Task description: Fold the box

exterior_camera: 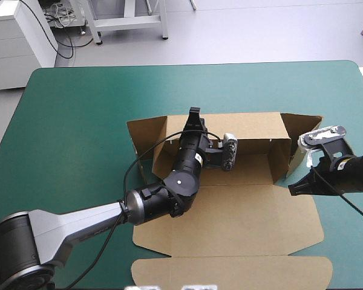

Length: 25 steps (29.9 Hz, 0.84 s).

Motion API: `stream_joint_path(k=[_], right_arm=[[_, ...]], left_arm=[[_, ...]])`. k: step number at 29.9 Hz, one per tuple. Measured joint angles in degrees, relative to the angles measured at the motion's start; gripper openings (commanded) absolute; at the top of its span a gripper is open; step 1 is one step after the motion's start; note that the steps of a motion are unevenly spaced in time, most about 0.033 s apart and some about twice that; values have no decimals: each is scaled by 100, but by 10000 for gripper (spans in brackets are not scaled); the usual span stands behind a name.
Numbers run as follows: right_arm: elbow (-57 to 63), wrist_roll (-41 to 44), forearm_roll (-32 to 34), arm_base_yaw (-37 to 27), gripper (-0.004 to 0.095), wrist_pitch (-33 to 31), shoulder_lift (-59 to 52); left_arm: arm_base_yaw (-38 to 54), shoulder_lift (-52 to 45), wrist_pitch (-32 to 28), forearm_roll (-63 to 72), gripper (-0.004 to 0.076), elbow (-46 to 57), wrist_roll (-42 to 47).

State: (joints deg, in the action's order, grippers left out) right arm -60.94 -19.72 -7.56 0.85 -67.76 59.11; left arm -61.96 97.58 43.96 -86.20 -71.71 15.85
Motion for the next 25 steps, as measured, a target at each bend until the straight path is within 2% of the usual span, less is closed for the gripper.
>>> stream_joint_path(k=[9,13,19,22,25], right_arm=[[0,-5,-16,0,6,-44,0],[0,34,-90,0,198,-49,0],[0,283,-274,0,609,-49,-4],[0,299,-323,0,718,-49,-4],[0,300,-468,0,730,-49,-4]], left_arm=[[0,141,107,-630,-8,212,375],[0,192,176,-972,-8,319,688],[0,198,186,-1005,-8,331,796],[0,198,186,-1005,-8,331,818],[0,198,186,-1005,-8,331,824]])
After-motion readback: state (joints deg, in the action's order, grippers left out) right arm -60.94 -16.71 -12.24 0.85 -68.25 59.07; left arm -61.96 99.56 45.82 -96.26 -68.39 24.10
